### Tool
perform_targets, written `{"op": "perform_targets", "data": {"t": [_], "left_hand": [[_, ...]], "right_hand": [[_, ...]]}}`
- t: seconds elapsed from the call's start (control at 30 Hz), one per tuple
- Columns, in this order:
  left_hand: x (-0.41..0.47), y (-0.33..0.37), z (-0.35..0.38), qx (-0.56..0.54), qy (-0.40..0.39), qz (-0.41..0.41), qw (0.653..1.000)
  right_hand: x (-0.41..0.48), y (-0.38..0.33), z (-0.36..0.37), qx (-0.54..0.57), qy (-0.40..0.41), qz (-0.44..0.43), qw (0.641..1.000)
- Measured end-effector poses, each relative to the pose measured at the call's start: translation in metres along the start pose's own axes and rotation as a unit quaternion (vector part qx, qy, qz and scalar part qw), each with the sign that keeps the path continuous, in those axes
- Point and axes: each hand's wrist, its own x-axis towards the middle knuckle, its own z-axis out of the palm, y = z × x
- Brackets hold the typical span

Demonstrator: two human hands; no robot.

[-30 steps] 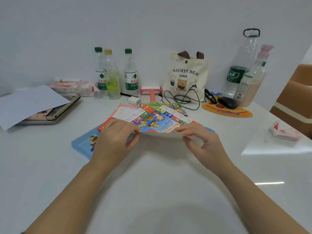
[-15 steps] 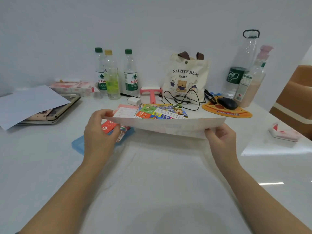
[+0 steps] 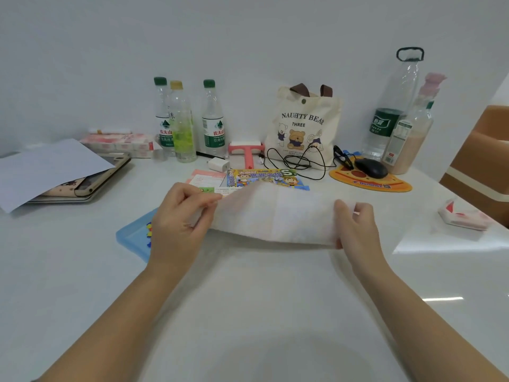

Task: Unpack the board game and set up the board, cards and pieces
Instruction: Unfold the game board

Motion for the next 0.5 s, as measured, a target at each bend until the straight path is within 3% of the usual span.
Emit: {"op": "perform_targets", "data": {"t": [0.17, 0.4, 0.5], "left_hand": [[-0.006, 0.004, 0.006, -0.022, -0.056, 0.090, 0.994], [-0.011, 0.002, 0.009, -0.001, -0.147, 0.184, 0.972], [-0.012, 0.002, 0.011, -0.005, -0.166, 0.199, 0.966]], "right_hand": [[0.000, 0.002, 0.002, 0.019, 0.011, -0.011, 1.000], [0.000, 0.003, -0.004, -0.055, 0.034, -0.066, 0.996], [0.000, 0.005, -0.002, -0.151, 0.042, -0.111, 0.981]]}}
